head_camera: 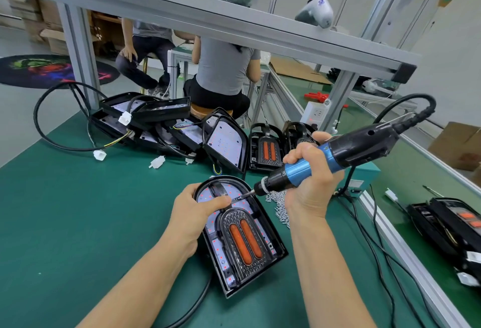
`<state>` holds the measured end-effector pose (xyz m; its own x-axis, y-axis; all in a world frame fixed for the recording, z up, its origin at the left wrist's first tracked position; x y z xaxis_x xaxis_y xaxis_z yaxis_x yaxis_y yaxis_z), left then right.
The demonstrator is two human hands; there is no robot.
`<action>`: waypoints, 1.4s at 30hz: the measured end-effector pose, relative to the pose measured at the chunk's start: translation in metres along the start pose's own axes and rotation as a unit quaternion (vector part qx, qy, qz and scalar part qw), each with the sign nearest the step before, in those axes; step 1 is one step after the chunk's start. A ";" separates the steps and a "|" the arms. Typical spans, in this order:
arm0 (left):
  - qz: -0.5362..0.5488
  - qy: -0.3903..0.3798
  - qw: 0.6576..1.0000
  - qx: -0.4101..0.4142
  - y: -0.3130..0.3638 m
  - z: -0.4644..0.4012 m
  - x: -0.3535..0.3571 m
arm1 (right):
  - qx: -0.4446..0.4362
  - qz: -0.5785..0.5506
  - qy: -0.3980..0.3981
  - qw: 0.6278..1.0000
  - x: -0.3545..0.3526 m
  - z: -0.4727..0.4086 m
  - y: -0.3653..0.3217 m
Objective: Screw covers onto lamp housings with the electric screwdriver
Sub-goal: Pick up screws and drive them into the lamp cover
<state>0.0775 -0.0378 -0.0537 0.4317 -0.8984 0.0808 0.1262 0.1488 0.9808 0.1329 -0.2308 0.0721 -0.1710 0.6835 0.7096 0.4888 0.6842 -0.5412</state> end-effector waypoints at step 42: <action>0.003 0.066 0.997 0.029 -0.006 0.002 0.000 | 0.086 0.066 -0.204 0.973 0.030 0.027 0.008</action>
<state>0.0751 -0.0397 -0.0594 0.5472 -0.8344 0.0657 0.0731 0.1259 0.9893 0.1086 -0.1981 0.0775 -0.4583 0.7886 0.4100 0.3851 0.5919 -0.7081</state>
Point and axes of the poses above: each hand's wrist, its own z-axis away from the middle knuckle, its own x-axis out of the palm, y = z × x, the point moved 7 cm from there along -z, towards the middle knuckle, and after that the axes turned 11 degrees about -z, right-handed, at the moved point
